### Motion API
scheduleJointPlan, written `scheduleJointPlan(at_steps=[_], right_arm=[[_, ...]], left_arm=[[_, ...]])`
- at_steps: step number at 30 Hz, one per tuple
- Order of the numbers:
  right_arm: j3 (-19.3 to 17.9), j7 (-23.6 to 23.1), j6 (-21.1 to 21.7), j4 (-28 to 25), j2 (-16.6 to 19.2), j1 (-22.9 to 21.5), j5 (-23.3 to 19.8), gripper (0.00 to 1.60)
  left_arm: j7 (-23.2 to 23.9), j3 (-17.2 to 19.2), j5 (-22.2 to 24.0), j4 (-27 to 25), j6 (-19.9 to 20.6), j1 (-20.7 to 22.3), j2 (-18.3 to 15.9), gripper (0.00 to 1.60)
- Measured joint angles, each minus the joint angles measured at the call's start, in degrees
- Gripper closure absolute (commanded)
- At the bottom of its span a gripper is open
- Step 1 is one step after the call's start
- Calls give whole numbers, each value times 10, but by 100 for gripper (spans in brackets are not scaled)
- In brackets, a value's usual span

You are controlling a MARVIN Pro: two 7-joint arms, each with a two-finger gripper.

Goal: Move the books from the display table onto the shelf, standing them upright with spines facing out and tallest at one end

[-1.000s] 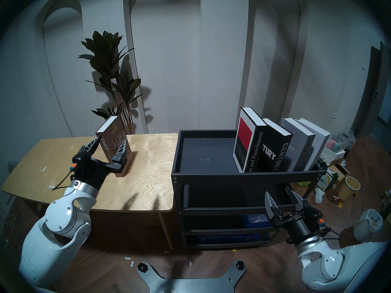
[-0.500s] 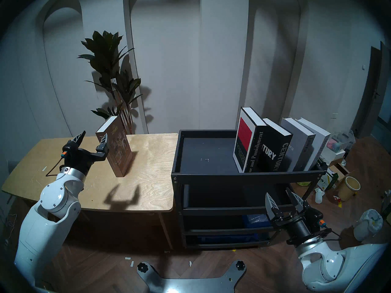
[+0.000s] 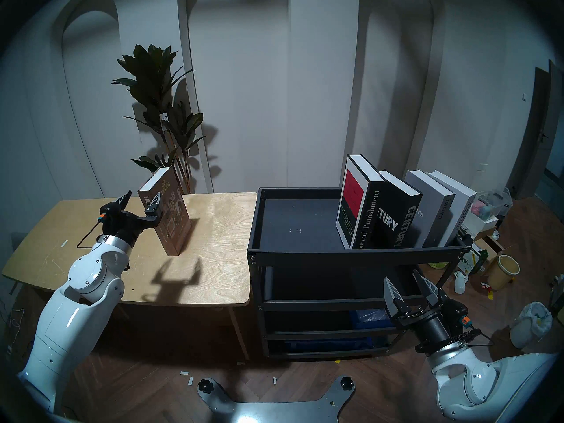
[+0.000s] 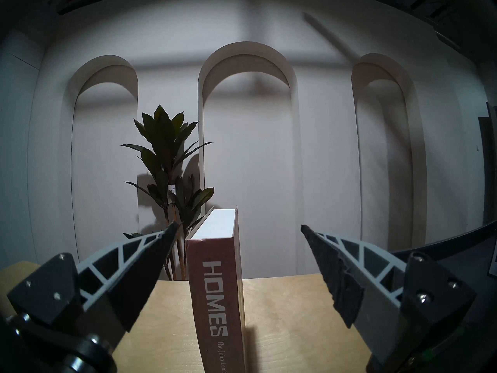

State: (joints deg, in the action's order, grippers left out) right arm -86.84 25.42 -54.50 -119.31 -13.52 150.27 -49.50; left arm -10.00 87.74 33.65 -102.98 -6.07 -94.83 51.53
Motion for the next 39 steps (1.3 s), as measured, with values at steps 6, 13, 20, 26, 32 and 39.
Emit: scheduleJointPlan(at_steps=[6,13,20,26,32,39], right_arm=[[-9,-14,0,1,-6,7,-8,0],[-22,-32,0,1,-12,17,-18,0],[-37,-52,0,2,-19,28,-29,0],[-48,-67,0,2,-24,37,-38,0],[-57,-81,0,2,-28,44,-46,0],[-71,-101,0,2,-33,56,-60,0]], left_arm=[[12,-3,-2,34,0,30,-1,0],[26,-17,-13,76,-1,68,1,0],[37,-40,-22,123,-4,105,14,0],[45,-51,-28,160,-8,133,23,0],[52,-57,-32,187,-12,157,30,0],[59,-67,-36,206,-15,173,40,0]])
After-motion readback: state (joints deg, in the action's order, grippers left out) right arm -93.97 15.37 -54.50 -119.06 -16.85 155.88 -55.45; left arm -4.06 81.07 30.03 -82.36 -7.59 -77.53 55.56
